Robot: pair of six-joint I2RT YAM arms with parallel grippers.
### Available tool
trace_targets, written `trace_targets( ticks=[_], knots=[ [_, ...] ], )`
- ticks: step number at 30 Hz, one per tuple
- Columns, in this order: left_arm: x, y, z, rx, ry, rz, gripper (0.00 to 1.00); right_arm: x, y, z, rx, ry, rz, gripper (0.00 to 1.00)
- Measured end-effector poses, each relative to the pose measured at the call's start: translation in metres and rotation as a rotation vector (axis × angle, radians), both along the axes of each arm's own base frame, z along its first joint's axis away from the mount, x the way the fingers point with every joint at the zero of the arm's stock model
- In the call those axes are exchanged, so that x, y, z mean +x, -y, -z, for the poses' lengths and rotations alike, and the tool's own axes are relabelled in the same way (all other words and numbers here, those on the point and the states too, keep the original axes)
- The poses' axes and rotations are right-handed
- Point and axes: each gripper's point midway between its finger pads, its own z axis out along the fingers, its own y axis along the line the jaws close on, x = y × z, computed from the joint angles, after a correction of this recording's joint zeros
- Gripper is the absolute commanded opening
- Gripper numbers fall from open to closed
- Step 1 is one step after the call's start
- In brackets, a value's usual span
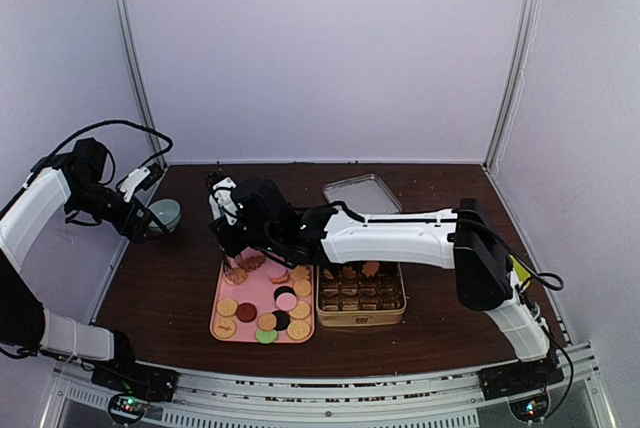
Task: Pack the cookies
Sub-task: Pick up the fake cookies from the plate, then place the fake cookies in the empty pocket of the box.
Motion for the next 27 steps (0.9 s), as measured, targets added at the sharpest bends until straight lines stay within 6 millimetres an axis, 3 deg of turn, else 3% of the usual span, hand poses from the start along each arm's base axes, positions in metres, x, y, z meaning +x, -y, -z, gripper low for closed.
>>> trace_targets(
  ticks=[5, 11, 17, 21, 23, 27],
  knots=[
    [-0.002, 0.000, 0.001, -0.001, -0.008, 0.003, 0.89, 0.000, 0.000, 0.000, 0.005, -0.007, 0.001, 0.24],
    [-0.003, 0.001, 0.001, -0.005, -0.010, 0.005, 0.89, -0.001, 0.002, -0.005, 0.008, -0.005, 0.000, 0.24],
    [-0.003, 0.002, 0.000, -0.008, -0.010, 0.006, 0.89, -0.009, 0.022, -0.036, 0.031, 0.006, 0.001, 0.24],
    [-0.003, 0.002, 0.000, -0.009, -0.011, 0.007, 0.89, -0.018, 0.050, -0.078, 0.086, 0.034, 0.016, 0.24],
    [-0.002, 0.002, 0.000, -0.011, -0.010, 0.007, 0.89, -0.021, 0.073, -0.096, 0.109, 0.051, 0.042, 0.24],
    [-0.002, 0.003, -0.002, -0.018, -0.008, 0.011, 0.89, -0.016, 0.139, -0.116, 0.136, 0.076, 0.141, 0.24]
  ],
)
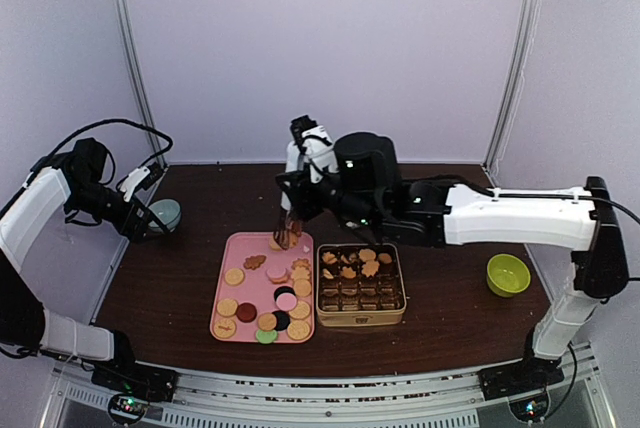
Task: Pack the cookies
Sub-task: Place the fake cookies in the empty pocket of the box.
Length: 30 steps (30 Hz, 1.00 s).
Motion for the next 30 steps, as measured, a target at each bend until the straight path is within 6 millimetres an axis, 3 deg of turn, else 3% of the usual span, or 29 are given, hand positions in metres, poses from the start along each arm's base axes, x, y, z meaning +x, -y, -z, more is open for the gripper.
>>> trace_targets(
  ticks=[3, 6, 11, 17, 25, 30],
  knots=[
    [0.000, 0.002, -0.002, -0.012, 0.003, 0.008, 0.89, 0.013, 0.064, 0.002, 0.005, -0.002, 0.127, 0.24],
    [-0.001, 0.004, -0.003, -0.024, 0.004, 0.015, 0.89, 0.022, 0.125, 0.016, -0.015, -0.015, 0.256, 0.25],
    [0.000, 0.006, -0.005, -0.038, -0.003, 0.021, 0.88, 0.015, 0.187, 0.032, -0.046, -0.032, 0.384, 0.25],
    [0.001, 0.009, -0.007, -0.058, -0.011, 0.028, 0.87, 0.005, 0.219, 0.042, -0.038, -0.050, 0.445, 0.25],
    [0.002, 0.010, -0.007, -0.066, -0.012, 0.031, 0.87, 0.003, 0.223, 0.060, -0.060, -0.083, 0.455, 0.29],
    [0.002, 0.010, -0.007, -0.066, -0.012, 0.031, 0.87, 0.003, 0.220, 0.062, -0.054, -0.096, 0.450, 0.38]
  ],
)
